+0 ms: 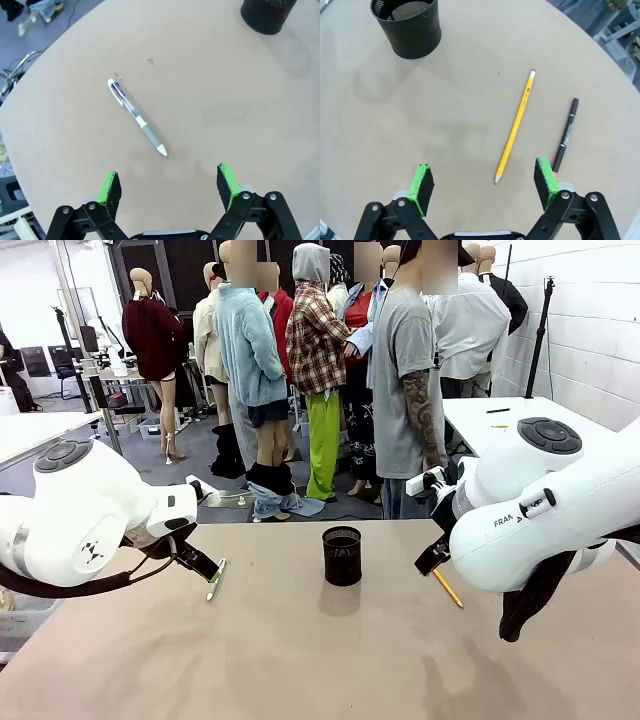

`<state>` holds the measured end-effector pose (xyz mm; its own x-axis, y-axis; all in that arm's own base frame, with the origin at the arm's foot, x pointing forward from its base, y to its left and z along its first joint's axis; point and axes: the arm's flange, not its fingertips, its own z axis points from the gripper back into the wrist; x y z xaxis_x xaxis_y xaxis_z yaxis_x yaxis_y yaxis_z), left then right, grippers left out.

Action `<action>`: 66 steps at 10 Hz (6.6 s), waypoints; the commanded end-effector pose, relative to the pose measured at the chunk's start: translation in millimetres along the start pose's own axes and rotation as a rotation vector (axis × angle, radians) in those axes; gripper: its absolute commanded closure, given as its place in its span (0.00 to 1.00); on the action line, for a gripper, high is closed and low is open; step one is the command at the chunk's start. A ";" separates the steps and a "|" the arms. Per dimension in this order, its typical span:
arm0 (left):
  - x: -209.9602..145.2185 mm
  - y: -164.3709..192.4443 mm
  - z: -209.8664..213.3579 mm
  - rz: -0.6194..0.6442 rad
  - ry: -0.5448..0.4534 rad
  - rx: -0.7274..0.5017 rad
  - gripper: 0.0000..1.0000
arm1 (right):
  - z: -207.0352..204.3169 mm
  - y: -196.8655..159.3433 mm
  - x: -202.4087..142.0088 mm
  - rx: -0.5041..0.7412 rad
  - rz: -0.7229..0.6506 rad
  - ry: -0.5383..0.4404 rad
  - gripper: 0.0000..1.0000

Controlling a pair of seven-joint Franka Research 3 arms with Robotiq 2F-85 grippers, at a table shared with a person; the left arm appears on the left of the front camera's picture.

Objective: Place the pens into the pen holder.
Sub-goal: Pick up a writing instrument from the table and place it into the Pen holder.

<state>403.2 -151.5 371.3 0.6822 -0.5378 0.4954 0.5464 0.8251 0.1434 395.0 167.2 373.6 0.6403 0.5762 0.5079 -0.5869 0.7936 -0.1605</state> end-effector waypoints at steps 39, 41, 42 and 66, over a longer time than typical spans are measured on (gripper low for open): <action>-97.2 181.1 319.0 0.337 -0.320 0.475 0.00 | 55.3 -112.8 35.0 -0.106 -0.040 0.139 0.00; -97.2 181.1 319.0 0.337 -0.320 0.475 0.00 | 22.4 -136.6 54.2 -0.041 -0.099 0.239 0.00; -97.2 181.1 319.0 0.337 -0.320 0.475 0.00 | 1.7 -148.6 62.2 -0.020 -0.125 0.296 0.00; -97.2 181.1 319.0 0.337 -0.320 0.475 0.00 | -158.8 -173.8 67.0 0.088 -0.197 0.678 1.00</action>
<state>279.7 104.8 622.2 0.5656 -0.2226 0.7940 0.0087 0.9644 0.2641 611.7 95.4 303.1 0.8893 0.4482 -0.0907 -0.4509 0.8925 -0.0107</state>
